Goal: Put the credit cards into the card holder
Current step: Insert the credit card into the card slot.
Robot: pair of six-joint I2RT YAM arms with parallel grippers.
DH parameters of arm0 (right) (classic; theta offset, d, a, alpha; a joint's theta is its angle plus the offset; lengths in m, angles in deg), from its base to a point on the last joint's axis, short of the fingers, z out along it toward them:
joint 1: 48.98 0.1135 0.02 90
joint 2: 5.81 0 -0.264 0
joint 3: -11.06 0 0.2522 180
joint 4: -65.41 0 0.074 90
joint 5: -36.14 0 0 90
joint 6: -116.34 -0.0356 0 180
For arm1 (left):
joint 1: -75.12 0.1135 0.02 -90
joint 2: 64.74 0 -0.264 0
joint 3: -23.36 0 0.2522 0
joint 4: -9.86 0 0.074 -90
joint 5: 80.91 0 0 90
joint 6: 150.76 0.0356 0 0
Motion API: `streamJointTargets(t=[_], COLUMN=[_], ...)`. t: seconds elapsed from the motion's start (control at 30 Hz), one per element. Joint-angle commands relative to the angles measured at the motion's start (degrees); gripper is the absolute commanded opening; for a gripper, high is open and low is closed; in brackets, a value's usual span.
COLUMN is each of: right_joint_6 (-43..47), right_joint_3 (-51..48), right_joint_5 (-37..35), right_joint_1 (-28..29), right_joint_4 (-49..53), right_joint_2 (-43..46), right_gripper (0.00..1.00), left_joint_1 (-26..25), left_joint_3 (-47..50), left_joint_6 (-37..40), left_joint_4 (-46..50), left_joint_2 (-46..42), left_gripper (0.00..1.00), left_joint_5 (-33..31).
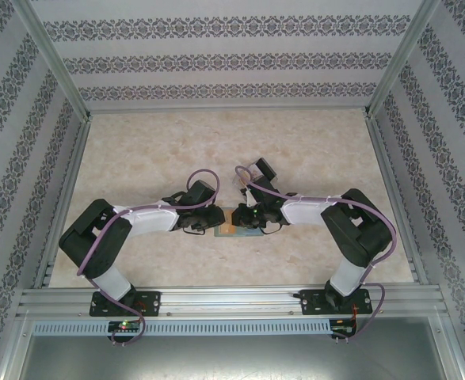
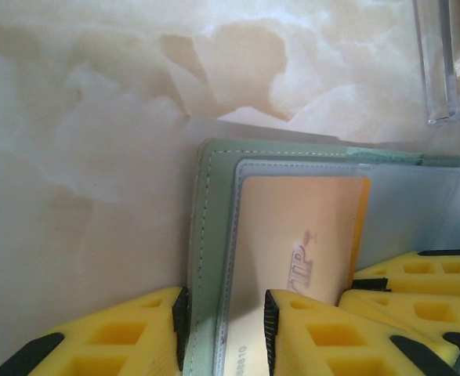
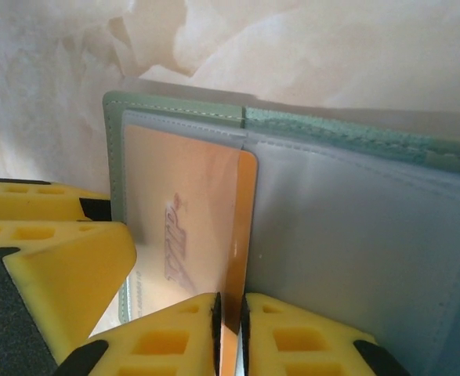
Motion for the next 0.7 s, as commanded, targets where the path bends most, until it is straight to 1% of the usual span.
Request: streamJointTargets(t=[0.0,0.07,0.13,0.23,0.33,0.43,0.57,0.67], right_joint_6=[-0.1,0.7,1.6,3.0,4.1,4.2,3.3,2.9], right_joint_3=[0.4,-0.2,-0.9,-1.7,-1.7,-1.6,-2.0,-2.2], right_joint_5=[-0.4,-2.5,-4.8,-7.2,-5.2,-4.9,-6.3,-5.7], right_joint_1=[0.9,0.7,0.2,-1.8,-3.7,-3.7,-3.7,-3.6], right_joint_4=[-0.2,1.7,3.7,6.4,7.1,7.2,7.8,7.1], right_joint_2=[2.2,5.0,7.9,10.7,10.1,8.5,7.1,7.2], right_gripper=[0.22,0.24,0.3,0.32,0.28,0.26,0.23,0.21], left_joint_1=[0.1,0.1,0.1,0.1,0.1,0.0,-0.7,-1.3], left_joint_3=[-0.4,-0.7,-0.9,-2.3,-4.7,-6.9,-8.4,-8.4], left_joint_6=[0.2,0.3,0.5,1.3,2.6,3.7,5.0,5.5], left_joint_4=[1.6,3.6,5.3,8.4,11.0,12.6,11.8,8.2], left_joint_2=[-1.2,-2.3,-3.6,-5.3,-6.2,-6.7,-7.5,-7.2], left_gripper=[0.35,0.38,0.39,0.42,0.43,0.42,0.4,0.37], left_joint_5=[-1.5,-3.5,-5.2,-7.7,-9.1,-9.4,-7.8,-4.1])
